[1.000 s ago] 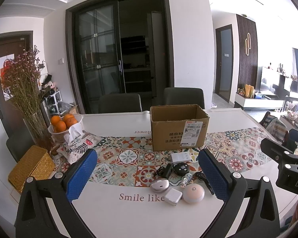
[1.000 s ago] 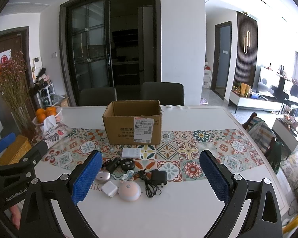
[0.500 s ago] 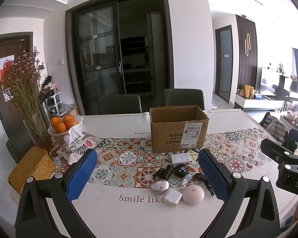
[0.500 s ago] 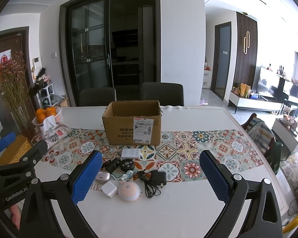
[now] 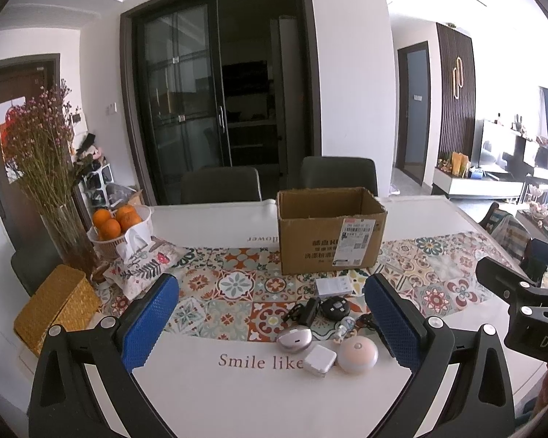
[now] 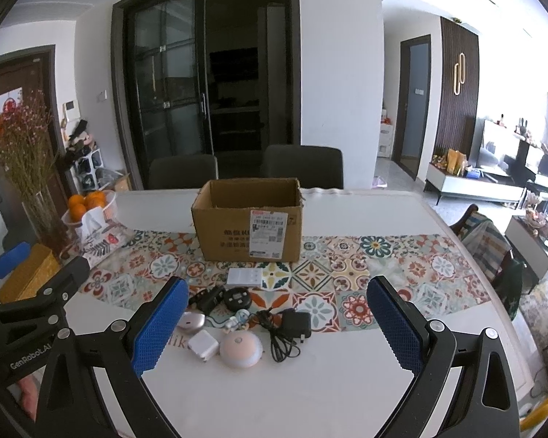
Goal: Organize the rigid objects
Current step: 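Lower the right tool onto the pink deer-eared night light and close it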
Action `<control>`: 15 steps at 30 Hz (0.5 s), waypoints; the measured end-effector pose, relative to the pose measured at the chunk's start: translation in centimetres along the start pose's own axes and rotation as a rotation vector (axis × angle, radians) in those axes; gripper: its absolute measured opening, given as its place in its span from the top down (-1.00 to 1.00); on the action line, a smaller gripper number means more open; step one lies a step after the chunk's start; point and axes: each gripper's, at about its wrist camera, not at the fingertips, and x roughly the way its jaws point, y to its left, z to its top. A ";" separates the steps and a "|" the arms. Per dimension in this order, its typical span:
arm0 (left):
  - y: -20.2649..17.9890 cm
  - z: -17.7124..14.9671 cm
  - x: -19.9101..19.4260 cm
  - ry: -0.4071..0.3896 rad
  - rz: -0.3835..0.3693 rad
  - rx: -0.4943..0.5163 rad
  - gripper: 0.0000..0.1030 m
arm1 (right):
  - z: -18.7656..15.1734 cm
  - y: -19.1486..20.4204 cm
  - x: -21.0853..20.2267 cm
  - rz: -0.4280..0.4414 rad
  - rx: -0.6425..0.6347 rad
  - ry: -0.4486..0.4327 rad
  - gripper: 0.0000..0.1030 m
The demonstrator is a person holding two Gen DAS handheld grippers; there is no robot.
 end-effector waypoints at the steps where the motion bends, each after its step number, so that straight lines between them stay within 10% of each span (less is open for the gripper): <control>1: 0.1 -0.2 0.4 0.014 0.000 0.000 -1.00 | -0.1 0.0 0.3 0.006 -0.001 0.009 -0.91; 15: 1.4 -5.3 5.7 0.259 0.042 -0.002 -1.00 | -3.9 2.2 8.5 0.146 -0.061 0.269 -0.91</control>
